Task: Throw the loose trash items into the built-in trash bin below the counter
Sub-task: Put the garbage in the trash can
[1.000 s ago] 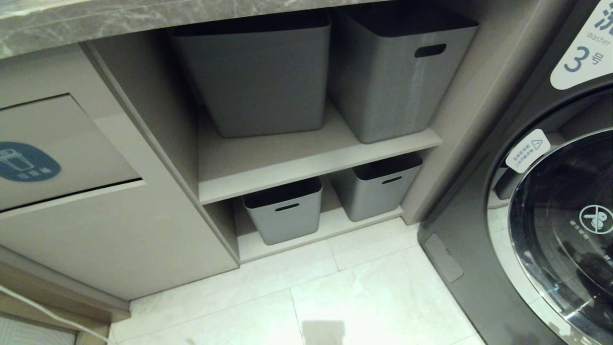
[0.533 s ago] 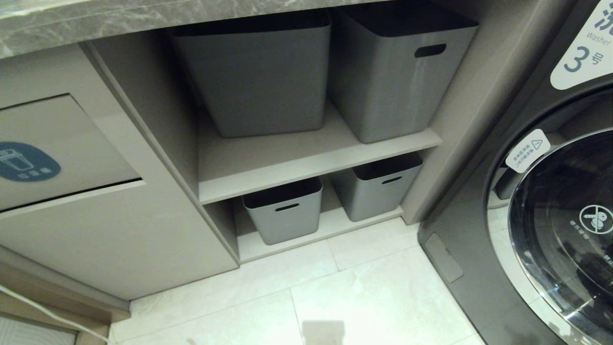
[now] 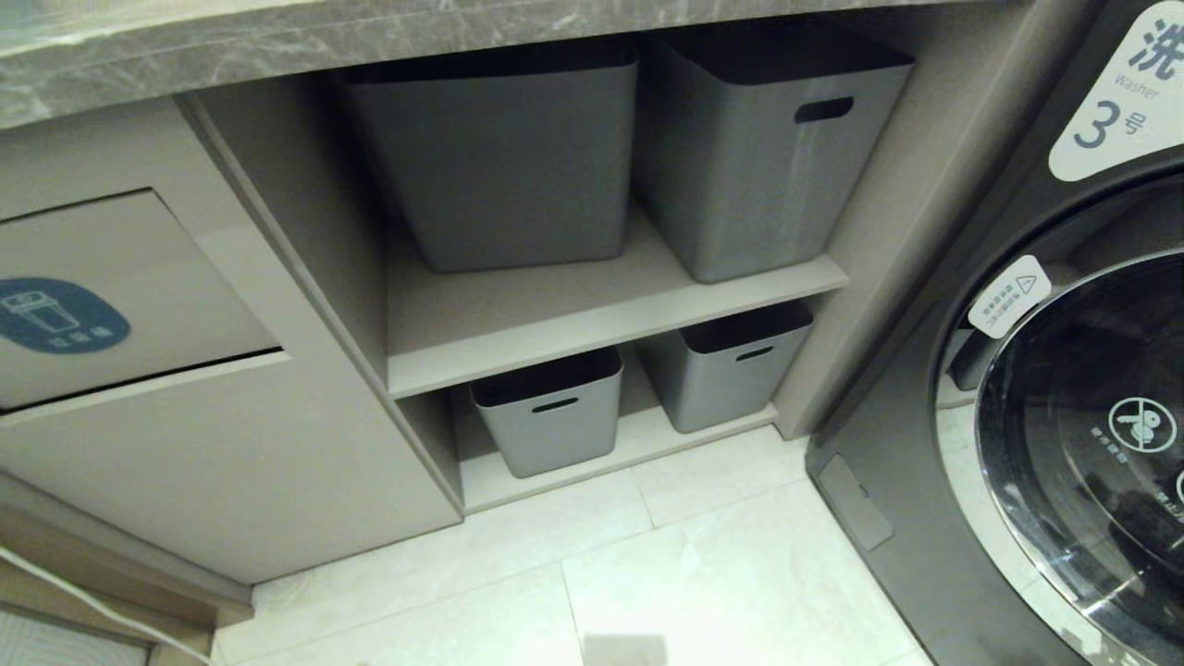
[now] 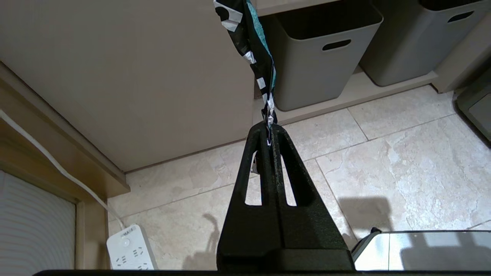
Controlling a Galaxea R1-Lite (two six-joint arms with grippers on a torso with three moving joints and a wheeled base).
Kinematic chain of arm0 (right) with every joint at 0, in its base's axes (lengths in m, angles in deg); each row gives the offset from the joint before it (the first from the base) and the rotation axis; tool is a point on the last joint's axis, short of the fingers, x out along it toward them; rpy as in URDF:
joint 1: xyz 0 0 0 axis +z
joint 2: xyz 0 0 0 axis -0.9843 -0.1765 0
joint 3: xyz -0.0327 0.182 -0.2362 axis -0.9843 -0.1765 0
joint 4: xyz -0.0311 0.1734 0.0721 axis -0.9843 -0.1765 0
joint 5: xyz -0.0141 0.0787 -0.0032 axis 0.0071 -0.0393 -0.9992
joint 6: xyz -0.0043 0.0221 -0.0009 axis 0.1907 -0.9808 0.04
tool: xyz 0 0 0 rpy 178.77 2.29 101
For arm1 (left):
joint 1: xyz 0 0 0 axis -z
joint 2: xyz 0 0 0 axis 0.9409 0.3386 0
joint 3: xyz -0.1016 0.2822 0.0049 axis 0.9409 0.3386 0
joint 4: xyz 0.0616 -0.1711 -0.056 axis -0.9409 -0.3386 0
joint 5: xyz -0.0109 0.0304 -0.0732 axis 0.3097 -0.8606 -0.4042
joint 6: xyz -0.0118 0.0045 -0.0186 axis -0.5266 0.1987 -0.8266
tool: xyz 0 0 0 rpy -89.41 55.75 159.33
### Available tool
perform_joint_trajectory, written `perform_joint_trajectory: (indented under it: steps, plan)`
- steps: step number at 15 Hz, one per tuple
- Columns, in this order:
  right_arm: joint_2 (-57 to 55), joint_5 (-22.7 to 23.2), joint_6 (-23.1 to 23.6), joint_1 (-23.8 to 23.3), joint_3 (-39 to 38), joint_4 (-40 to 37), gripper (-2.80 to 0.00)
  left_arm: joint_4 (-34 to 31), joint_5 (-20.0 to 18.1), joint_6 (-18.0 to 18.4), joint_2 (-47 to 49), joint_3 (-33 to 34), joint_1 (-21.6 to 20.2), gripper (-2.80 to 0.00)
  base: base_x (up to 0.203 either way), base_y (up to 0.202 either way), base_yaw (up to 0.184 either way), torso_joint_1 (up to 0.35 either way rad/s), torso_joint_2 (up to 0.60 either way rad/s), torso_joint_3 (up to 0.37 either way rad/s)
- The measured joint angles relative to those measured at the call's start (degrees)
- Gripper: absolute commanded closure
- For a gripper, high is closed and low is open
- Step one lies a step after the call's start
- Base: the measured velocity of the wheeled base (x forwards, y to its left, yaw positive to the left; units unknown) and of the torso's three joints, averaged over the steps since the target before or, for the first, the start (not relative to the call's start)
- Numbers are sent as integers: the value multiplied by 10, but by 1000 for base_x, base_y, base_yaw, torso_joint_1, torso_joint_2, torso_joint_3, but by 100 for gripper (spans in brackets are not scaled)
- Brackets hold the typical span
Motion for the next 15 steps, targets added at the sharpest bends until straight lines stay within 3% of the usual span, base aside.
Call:
perform_joint_trajectory:
  steps: [8, 15]
  plan:
    - [0, 0, 0, 0, 0, 0, 0, 0, 0, 1, 0, 0, 0, 0, 0, 0, 0, 3, 2, 199]
    - [0, 0, 0, 0, 0, 0, 0, 0, 0, -1, 0, 0, 0, 0, 0, 0, 0, 2, 2, 43]
